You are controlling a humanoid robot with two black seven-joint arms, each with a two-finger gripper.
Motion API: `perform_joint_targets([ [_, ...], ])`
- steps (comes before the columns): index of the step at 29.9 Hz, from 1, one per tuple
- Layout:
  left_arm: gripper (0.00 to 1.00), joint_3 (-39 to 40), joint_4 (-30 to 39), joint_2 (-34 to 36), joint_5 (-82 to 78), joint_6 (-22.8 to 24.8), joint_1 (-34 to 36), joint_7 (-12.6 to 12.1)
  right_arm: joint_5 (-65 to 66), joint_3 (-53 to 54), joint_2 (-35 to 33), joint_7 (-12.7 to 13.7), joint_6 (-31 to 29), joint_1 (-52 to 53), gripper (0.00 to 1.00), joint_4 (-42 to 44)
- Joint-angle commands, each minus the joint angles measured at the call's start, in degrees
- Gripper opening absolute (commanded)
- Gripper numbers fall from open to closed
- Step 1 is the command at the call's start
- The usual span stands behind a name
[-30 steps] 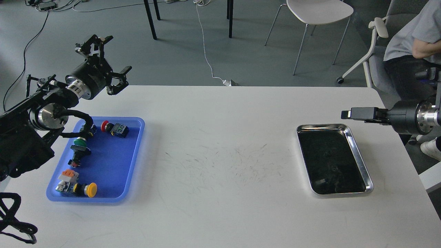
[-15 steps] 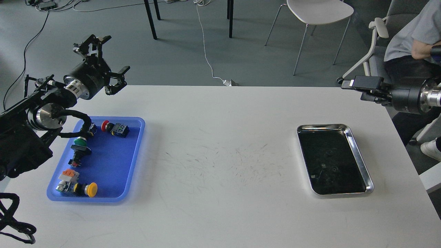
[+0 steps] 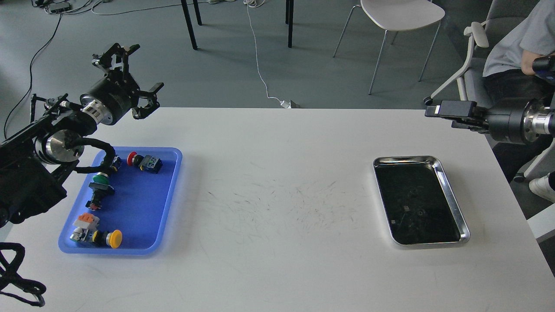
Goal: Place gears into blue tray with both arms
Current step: 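Lower the right gripper into the metal tray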
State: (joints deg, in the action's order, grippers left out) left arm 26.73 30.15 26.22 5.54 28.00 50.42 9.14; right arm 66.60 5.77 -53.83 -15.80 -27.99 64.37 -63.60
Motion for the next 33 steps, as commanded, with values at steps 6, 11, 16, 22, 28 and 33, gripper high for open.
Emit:
perform_joint_targets([
  [6,0.99,0.08,0.0,0.15,0.0,0.0,-0.68,0.79,15.12,-0.58,1.71,-0.55,-0.01,0.32,0.98,-1.8],
  [11,0.99,0.08,0.0,0.15,0.0,0.0,-0.68,0.8,20.24,-1.37,3.38,-0.9,-0.01,-0.03,0.98,-2.15],
  [16,0.99,0.08,0.0,0.15,0.0,0.0,-1.03,0.8,21.2,-6.82,4.61,-1.78,-0.01,0.67,0.96,-2.67],
  [22,0.99,0.08,0.0,0.06,0.0,0.0,-1.12,0.88,21.82,-9.37,4.61,-1.78,-0.01,0.85,0.96,-3.29],
  [28,0.99,0.08,0.0,0.06,0.09,0.0,-1.38,1.5,23.49,-10.69,4.53,-1.78,-0.01,0.32,0.96,-2.41],
  [33,0.99,0.08,0.0,0.23,0.09,0.0,-1.91,1.5,23.84,-10.87,4.7,-1.69,-0.01,-0.38,0.95,0.75],
])
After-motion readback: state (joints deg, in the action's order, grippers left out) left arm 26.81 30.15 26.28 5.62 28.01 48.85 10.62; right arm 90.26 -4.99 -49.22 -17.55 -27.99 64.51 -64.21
